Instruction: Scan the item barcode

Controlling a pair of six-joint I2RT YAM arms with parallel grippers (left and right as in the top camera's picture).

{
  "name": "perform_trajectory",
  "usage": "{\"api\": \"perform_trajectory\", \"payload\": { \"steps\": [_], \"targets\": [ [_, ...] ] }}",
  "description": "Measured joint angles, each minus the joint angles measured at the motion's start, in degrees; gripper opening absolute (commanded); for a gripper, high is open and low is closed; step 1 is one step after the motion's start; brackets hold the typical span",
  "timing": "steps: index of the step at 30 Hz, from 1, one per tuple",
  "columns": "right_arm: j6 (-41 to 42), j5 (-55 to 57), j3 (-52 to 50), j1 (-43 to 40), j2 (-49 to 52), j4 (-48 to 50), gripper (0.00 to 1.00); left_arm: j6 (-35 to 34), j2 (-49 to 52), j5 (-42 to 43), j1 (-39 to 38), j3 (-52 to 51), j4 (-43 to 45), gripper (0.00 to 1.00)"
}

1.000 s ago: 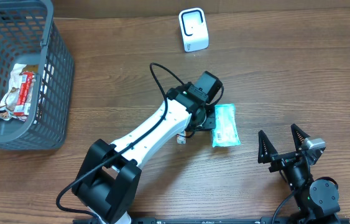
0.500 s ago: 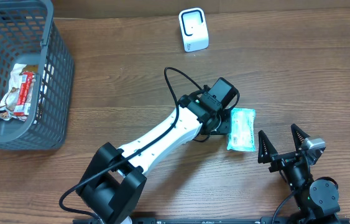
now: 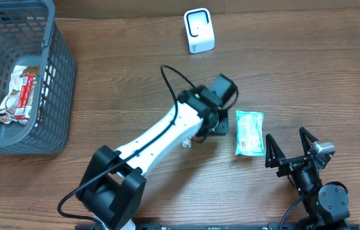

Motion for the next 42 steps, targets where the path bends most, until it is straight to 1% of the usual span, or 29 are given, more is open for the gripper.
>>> {"api": "perform_trajectory", "payload": {
  "steps": [1, 2, 3, 6, 10, 12, 13, 18, 24, 30, 35, 36, 38, 42],
  "targets": [
    [0.0, 0.0, 0.0, 0.0, 0.0, 0.0, 1.00, 0.6, 0.0, 0.2, 0.5, 0.9, 0.0, 0.65],
    [0.0, 0.0, 0.0, 0.0, 0.0, 0.0, 1.00, 1.1, 0.0, 0.6, 1.0, 1.9, 0.5, 0.87],
    [0.0, 0.0, 0.0, 0.0, 0.0, 0.0, 1.00, 1.4, 0.0, 1.2, 1.5, 2.7, 1.7, 1.00],
    [0.0, 0.0, 0.0, 0.0, 0.0, 0.0, 1.00, 2.3, 0.0, 3.4, 1.6, 3.6, 3.7, 0.93],
    [0.0, 0.0, 0.0, 0.0, 0.0, 0.0, 1.00, 2.5, 0.0, 5.6, 1.5, 3.6, 5.0, 0.87],
    [0.0, 0.0, 0.0, 0.0, 0.0, 0.0, 1.00, 2.7, 0.0, 6.8, 1.5, 3.6, 5.8, 0.74],
    [0.0, 0.0, 0.0, 0.0, 0.0, 0.0, 1.00, 2.8, 0.0, 7.2, 1.3, 3.6, 6.0, 0.72],
    [0.1, 0.0, 0.0, 0.0, 0.0, 0.0, 1.00, 3.8, 0.0, 7.9, -1.3, 3.5, 8.8, 0.73],
    [0.1, 0.0, 0.0, 0.0, 0.0, 0.0, 1.00, 4.0, 0.0, 7.8, -4.6, 3.3, 9.2, 0.71],
    [0.0, 0.0, 0.0, 0.0, 0.0, 0.0, 1.00, 4.0, 0.9, 7.8, -4.9, 3.3, 9.1, 0.70],
    [0.0, 0.0, 0.0, 0.0, 0.0, 0.0, 1.00, 4.0, 3.1, 7.8, -4.9, 3.3, 10.1, 0.64],
    [0.0, 0.0, 0.0, 0.0, 0.0, 0.0, 1.00, 4.1, 3.6, 7.8, -4.9, 3.3, 10.4, 0.61],
    [0.0, 0.0, 0.0, 0.0, 0.0, 0.0, 1.00, 4.2, 4.5, 7.9, -4.9, 3.3, 10.6, 0.54],
    [0.0, 0.0, 0.0, 0.0, 0.0, 0.0, 1.00, 4.7, 4.7, 8.4, -4.9, 3.3, 11.2, 0.48]
  ]
}}
